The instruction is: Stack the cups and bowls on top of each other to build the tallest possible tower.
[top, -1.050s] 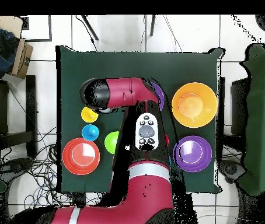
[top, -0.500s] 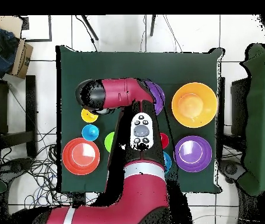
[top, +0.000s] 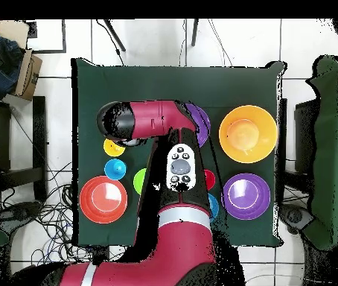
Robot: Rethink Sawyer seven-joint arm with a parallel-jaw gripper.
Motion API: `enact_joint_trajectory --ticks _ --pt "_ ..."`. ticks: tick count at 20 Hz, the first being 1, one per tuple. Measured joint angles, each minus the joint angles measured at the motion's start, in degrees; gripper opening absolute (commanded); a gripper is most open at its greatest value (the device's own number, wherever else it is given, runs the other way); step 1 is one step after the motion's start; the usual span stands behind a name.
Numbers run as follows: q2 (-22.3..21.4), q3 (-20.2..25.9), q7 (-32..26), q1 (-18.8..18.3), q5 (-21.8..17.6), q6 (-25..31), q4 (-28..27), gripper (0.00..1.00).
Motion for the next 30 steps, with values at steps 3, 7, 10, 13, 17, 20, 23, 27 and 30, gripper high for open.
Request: enact_joint_trajectory --ticks 3,7,10,13,17,20,23,27,30 --pt "0.1 0.0 0.0 0.0 0.0 0.0 0.0 1.00" --pt "0.3 0.0 0.0 0.1 0.0 0.0 -0.2 1.00" --pt "0.6 0.0 0.0 0.3 0.0 0.0 -0.5 1.00" --pt "1.5 0.0 0.0 0.6 0.0 0.0 -1.3 1.00" --pt "2.4 0.0 0.0 0.9 0.0 0.0 -1.8 1.00" --pt "2.9 0.0 0.0 1.2 0.0 0.0 -1.8 1.00" --pt "3.1 0.0 0.0 1.4 0.0 0.0 -1.8 1.00" --pt "3.1 0.0 0.0 1.5 0.0 0.0 -1.8 1.00" --pt "3.1 -0.1 0.0 1.7 0.0 0.0 -1.8 1.00"
